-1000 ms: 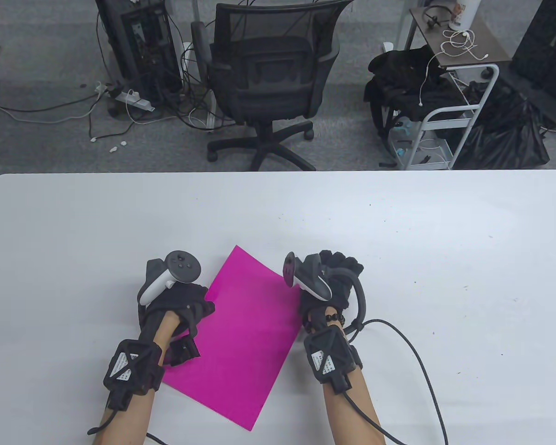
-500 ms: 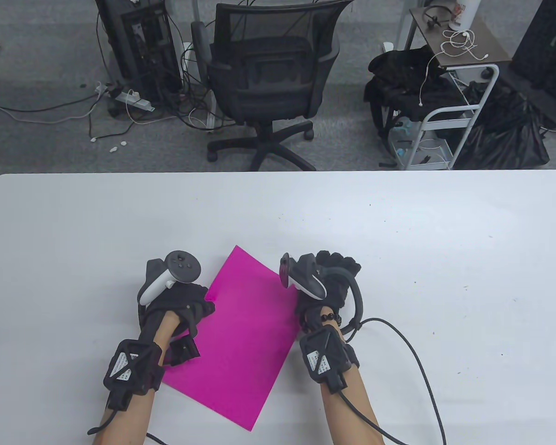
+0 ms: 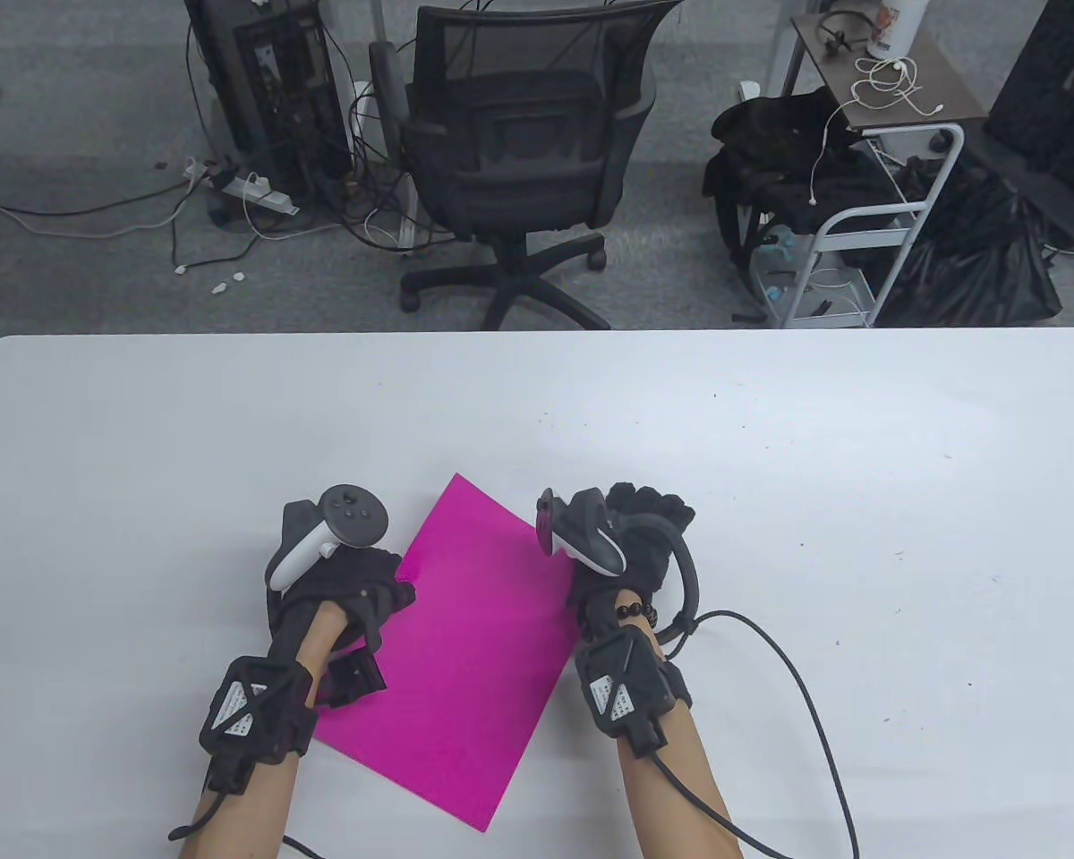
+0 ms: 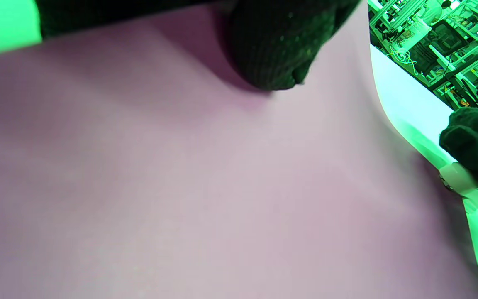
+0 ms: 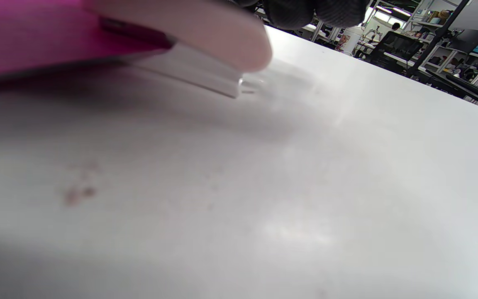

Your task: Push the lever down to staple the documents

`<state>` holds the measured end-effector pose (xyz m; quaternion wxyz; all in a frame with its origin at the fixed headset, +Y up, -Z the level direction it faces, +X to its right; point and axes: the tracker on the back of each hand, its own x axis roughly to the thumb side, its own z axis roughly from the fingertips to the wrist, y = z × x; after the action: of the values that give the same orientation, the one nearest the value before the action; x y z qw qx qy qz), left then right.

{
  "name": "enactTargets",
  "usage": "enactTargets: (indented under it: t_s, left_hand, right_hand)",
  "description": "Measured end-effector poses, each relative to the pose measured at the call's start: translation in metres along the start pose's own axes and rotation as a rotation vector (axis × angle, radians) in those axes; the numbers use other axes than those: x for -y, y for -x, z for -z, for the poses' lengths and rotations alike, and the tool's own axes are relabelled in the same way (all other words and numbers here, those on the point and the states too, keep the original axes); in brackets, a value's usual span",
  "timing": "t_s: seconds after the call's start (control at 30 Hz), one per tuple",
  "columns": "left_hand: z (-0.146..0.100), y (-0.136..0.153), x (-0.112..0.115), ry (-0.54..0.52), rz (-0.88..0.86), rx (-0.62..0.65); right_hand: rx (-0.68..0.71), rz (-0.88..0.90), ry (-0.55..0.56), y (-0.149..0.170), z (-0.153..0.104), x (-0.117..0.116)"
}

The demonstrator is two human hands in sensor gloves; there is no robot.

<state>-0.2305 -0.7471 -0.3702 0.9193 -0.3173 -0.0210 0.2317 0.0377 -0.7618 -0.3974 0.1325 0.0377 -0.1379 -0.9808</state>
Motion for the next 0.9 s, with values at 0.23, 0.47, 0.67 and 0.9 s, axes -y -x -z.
enactTargets:
  t_s: [0.23,0.47,0.67,0.9]
  left_hand:
    - [0.0,0.0,0.0,0.001,0.0,-0.001]
    - [0.0,0.0,0.0,-0.002,0.004,-0.001]
    - [0.0,0.0,0.0,0.0,0.001,0.004]
    - [-0.002,0.004,-0.002,0.005,-0.022,0.02]
  right_hand:
    - [0.002,0.032,-0.005,0.0,0.002,0.0]
    - [0.01,0.057,0.008,0.007,0.002,0.002]
    - [0.027,0.079,0.018,0.014,0.003,0.006]
    - [0.029,0.1,-0.001,0.018,0.004,0.007]
